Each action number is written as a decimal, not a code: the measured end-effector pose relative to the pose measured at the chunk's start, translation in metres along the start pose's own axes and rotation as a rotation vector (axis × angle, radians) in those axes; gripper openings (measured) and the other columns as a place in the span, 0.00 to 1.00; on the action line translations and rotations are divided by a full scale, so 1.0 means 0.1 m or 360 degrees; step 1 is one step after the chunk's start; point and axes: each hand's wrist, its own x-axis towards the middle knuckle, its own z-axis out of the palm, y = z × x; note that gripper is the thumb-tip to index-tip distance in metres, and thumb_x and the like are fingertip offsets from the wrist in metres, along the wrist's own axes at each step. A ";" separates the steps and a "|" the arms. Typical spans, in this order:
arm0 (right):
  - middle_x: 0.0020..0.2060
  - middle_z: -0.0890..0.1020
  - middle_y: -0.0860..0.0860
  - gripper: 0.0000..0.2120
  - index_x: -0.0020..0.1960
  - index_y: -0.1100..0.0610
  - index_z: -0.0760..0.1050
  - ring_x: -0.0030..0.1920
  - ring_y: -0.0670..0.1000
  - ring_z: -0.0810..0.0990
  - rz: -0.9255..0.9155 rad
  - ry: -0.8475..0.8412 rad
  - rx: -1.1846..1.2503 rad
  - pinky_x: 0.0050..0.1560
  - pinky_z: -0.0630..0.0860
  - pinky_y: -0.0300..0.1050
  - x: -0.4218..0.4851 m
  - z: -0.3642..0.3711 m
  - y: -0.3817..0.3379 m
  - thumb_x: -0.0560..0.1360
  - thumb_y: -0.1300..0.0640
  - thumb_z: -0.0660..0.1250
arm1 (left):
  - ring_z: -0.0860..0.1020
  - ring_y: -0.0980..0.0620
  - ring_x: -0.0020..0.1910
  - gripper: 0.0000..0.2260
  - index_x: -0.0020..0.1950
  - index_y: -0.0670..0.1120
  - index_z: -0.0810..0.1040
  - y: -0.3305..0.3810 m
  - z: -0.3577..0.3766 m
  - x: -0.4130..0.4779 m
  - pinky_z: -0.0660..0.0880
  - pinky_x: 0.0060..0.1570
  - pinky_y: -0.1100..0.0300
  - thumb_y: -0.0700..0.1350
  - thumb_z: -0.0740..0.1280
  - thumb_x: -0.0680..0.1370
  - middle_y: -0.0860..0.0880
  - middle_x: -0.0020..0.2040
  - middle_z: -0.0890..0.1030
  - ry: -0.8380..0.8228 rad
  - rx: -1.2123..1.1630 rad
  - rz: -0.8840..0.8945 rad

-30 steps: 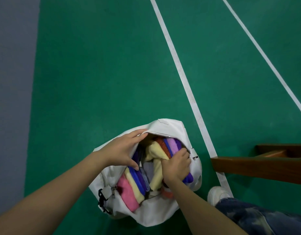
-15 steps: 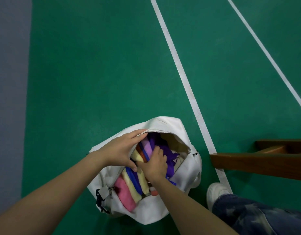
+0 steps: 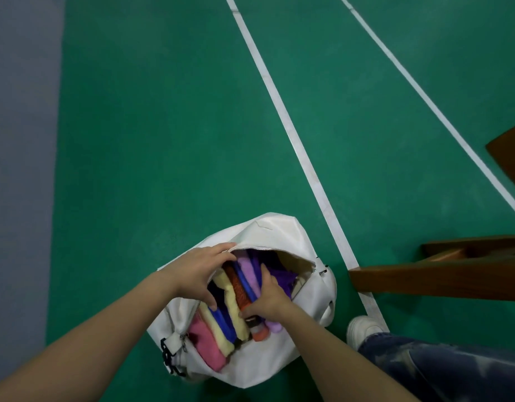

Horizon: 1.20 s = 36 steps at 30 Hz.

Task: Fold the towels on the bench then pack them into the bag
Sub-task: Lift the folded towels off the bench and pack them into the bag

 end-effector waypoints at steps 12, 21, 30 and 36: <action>0.74 0.60 0.52 0.46 0.76 0.55 0.54 0.72 0.53 0.62 -0.0242 -0.0045 0.0078 0.69 0.65 0.46 -0.85 -0.83 -0.24 0.67 0.52 0.76 | 0.57 0.55 0.74 0.44 0.74 0.56 0.57 0.51 -0.71 -0.17 0.54 0.69 0.60 0.58 0.75 0.64 0.56 0.76 0.54 0.0240 0.0074 -0.0033; 0.74 0.61 0.50 0.44 0.75 0.53 0.57 0.73 0.48 0.60 -0.0814 0.0672 -0.0038 0.68 0.56 0.36 -2.34 -1.99 -0.31 0.66 0.55 0.78 | 0.66 0.51 0.70 0.50 0.72 0.57 0.56 1.69 -1.80 -0.10 0.60 0.69 0.59 0.70 0.68 0.54 0.50 0.71 0.67 0.0782 -0.0053 0.0285; 0.66 0.73 0.52 0.37 0.70 0.53 0.67 0.68 0.51 0.68 -0.0948 0.1741 -0.0358 0.67 0.61 0.40 -3.60 -3.17 0.78 0.64 0.55 0.77 | 0.60 0.49 0.73 0.52 0.73 0.55 0.50 3.41 -2.28 0.56 0.56 0.72 0.48 0.69 0.69 0.56 0.49 0.75 0.61 0.1044 0.0096 0.0839; 0.74 0.61 0.48 0.45 0.75 0.45 0.55 0.75 0.50 0.54 -0.0629 0.1920 -0.0759 0.74 0.45 0.47 -3.88 -3.54 1.57 0.65 0.46 0.76 | 0.43 0.55 0.76 0.55 0.72 0.59 0.38 4.15 -2.19 1.06 0.37 0.73 0.53 0.62 0.76 0.62 0.55 0.78 0.47 0.0955 0.0403 0.0949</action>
